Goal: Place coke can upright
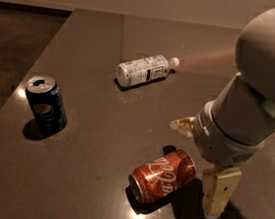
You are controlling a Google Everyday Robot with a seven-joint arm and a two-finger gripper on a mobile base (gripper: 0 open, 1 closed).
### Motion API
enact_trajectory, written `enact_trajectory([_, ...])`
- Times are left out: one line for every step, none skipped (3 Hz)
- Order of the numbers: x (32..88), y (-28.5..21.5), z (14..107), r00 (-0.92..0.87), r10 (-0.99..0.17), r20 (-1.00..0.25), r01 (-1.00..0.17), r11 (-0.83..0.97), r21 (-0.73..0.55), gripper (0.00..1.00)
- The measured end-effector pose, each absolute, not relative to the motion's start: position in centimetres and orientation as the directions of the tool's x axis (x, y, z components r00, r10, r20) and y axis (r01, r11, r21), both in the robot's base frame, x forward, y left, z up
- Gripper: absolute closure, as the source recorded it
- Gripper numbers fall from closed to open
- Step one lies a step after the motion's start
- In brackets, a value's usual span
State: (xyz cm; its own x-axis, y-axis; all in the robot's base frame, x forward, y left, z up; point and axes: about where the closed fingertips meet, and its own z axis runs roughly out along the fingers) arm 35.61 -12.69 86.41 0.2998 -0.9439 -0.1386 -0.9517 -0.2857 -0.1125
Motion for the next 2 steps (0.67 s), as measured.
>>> enact_trajectory([35.2,-11.0,85.4,0.355,-0.929,-0.104,-0.932,-0.342,-0.121,0.0])
enact_trajectory([34.7,-8.7,85.0,0.426,-0.904,-0.041,-0.897,-0.417,-0.148,0.0])
